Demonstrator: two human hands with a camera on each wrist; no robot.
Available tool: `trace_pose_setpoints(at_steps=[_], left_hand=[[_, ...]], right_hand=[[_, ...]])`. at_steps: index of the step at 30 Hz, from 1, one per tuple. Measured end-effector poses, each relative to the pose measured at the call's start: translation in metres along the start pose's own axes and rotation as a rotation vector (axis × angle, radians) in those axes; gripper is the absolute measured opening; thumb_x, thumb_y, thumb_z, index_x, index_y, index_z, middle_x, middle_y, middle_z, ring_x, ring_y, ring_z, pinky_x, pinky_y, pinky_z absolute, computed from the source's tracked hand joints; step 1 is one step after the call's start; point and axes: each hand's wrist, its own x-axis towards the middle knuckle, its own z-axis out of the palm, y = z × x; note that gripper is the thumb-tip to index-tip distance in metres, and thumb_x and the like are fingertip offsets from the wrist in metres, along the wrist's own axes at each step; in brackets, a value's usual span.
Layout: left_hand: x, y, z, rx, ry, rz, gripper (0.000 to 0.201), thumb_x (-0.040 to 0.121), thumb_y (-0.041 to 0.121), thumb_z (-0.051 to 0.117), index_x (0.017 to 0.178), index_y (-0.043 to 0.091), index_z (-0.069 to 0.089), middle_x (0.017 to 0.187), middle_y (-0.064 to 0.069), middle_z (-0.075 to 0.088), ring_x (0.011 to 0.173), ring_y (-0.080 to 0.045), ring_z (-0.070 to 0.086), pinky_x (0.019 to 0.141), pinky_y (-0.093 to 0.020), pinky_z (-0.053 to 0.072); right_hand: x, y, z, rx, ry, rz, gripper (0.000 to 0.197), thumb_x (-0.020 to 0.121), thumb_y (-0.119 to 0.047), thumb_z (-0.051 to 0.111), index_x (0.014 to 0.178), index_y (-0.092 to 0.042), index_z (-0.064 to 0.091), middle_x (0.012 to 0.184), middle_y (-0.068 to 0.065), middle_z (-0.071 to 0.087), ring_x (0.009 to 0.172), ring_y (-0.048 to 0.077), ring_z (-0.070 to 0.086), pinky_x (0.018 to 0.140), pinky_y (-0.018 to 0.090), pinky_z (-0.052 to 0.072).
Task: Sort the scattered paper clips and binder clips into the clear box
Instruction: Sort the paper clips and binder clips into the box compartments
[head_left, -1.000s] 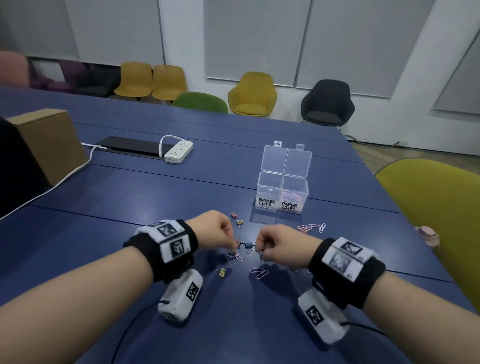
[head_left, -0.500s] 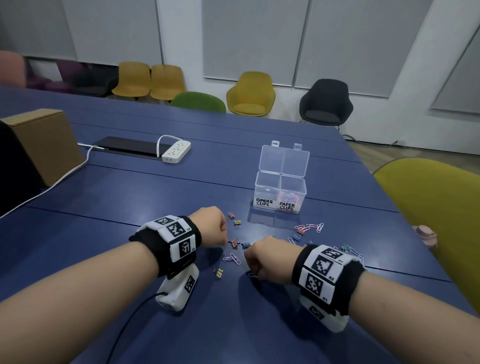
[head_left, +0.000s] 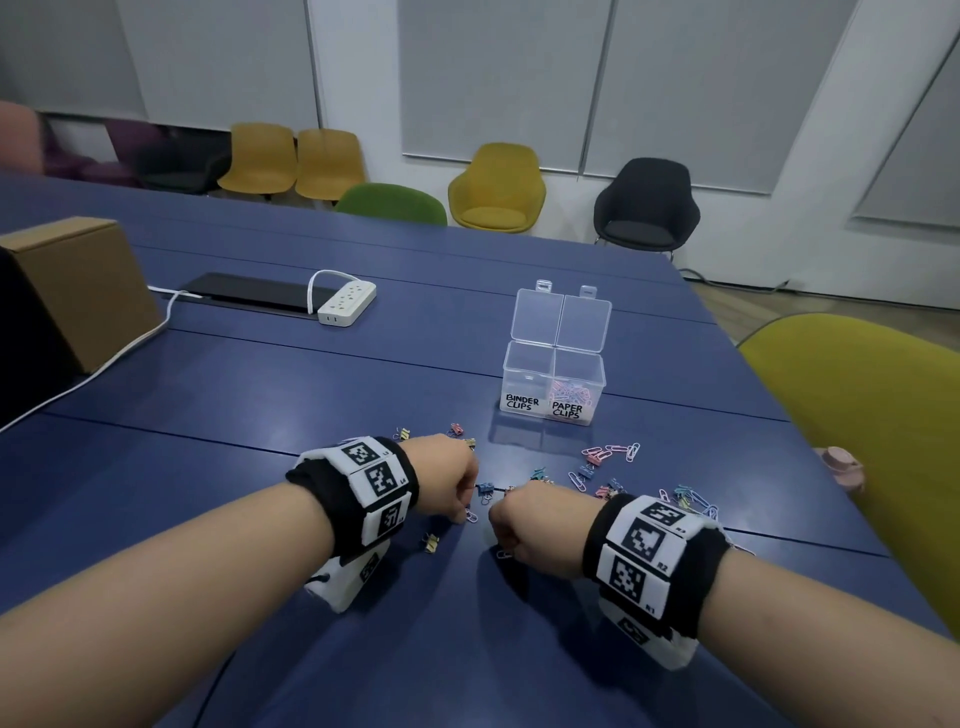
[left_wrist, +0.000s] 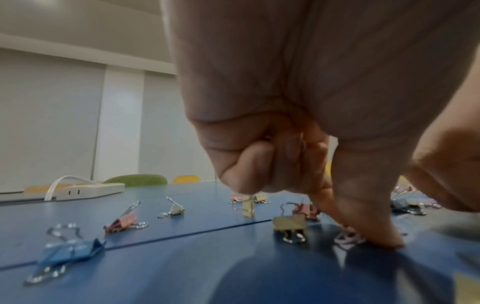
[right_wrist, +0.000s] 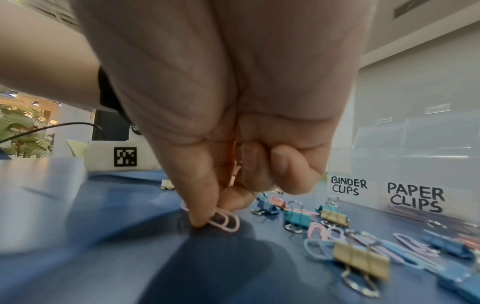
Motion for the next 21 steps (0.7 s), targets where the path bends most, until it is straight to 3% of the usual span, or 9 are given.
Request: trace_pose_setpoints(at_steps=[3,5,9,11,13,15,17,19,21], left_hand=[[0.001,0.002,0.001,0.076,-0.049,-0.036,0.01,0.085,0.03,0.064,0.088,0.02,0.063,0.09,-0.002,0.064,0.081,-0.018,0.053,0.071,-0.027,0.043],[-0.001,0.005,0.001,0.117,-0.079,-0.047,0.01,0.088,0.03,0.06,0.086,0.021,0.06,0.086,0.001,0.058,0.081,-0.02,0.052,0.071,-0.026,0.041],[-0.005,0.004,0.0,0.106,-0.071,-0.088,0.029,0.092,0.031,0.05,0.093,0.006,0.063,0.091,-0.009,0.063,0.081,-0.024,0.052,0.07,-0.028,0.041],[-0.005,0.004,-0.003,-0.198,-0.006,-0.113,0.023,0.091,0.024,0.046,0.084,0.005,0.057,0.085,-0.01,0.06,0.072,-0.025,0.05,0.066,-0.029,0.041],[-0.004,0.007,-0.008,-0.881,0.008,-0.145,0.02,0.088,0.012,0.041,0.069,0.009,0.045,0.07,-0.012,0.048,0.053,-0.022,0.039,0.052,-0.027,0.033],[-0.001,0.008,-0.011,-1.526,-0.004,-0.171,0.02,0.081,0.009,0.037,0.061,0.014,0.036,0.06,-0.006,0.037,0.045,-0.016,0.029,0.043,-0.021,0.024],[0.0,0.01,-0.015,-1.88,-0.076,-0.143,0.014,0.071,0.014,0.038,0.058,0.015,0.034,0.057,-0.003,0.035,0.046,-0.015,0.027,0.04,-0.02,0.023],[0.002,0.015,-0.016,-2.053,-0.101,-0.12,0.015,0.066,0.018,0.04,0.053,0.015,0.033,0.056,-0.001,0.033,0.045,-0.014,0.03,0.036,-0.019,0.025],[0.006,0.022,-0.015,-2.135,-0.093,-0.134,0.016,0.064,0.017,0.04,0.049,0.014,0.033,0.054,-0.001,0.031,0.045,-0.014,0.036,0.034,-0.016,0.026]], right_hand=[[-0.005,0.005,0.002,0.041,0.005,0.0,0.016,0.087,-0.007,0.048,0.096,-0.007,0.062,0.103,0.016,0.066,0.091,0.03,0.059,0.079,0.036,0.051],[-0.014,0.012,-0.002,0.149,0.044,0.019,0.008,0.088,-0.01,0.05,0.088,-0.015,0.056,0.097,0.01,0.063,0.084,0.022,0.05,0.071,0.028,0.041],[-0.029,0.051,-0.004,0.47,0.145,0.123,0.012,0.088,-0.009,0.052,0.086,-0.021,0.051,0.087,-0.005,0.058,0.08,0.015,0.055,0.07,0.023,0.043],[-0.037,0.071,-0.002,0.911,0.226,0.217,0.019,0.092,-0.002,0.046,0.084,-0.016,0.055,0.075,-0.003,0.054,0.062,0.011,0.05,0.055,0.02,0.04],[-0.047,0.089,0.0,1.51,0.332,0.301,0.026,0.091,0.006,0.034,0.083,-0.009,0.054,0.063,0.003,0.042,0.05,0.013,0.038,0.046,0.022,0.032],[-0.057,0.103,0.0,1.936,0.39,0.338,0.023,0.086,0.005,0.031,0.08,-0.008,0.049,0.06,0.003,0.035,0.048,0.014,0.035,0.041,0.023,0.033],[-0.065,0.112,-0.001,2.137,0.412,0.323,0.013,0.079,0.0,0.037,0.075,-0.01,0.045,0.061,0.004,0.036,0.048,0.016,0.037,0.04,0.023,0.034],[-0.07,0.118,0.002,2.199,0.429,0.329,0.006,0.075,-0.009,0.043,0.069,-0.011,0.044,0.062,0.005,0.039,0.049,0.016,0.039,0.039,0.023,0.034],[-0.073,0.12,0.007,2.176,0.428,0.363,0.018,0.082,-0.016,0.045,0.065,-0.012,0.043,0.06,0.003,0.036,0.045,0.014,0.035,0.037,0.021,0.031]])
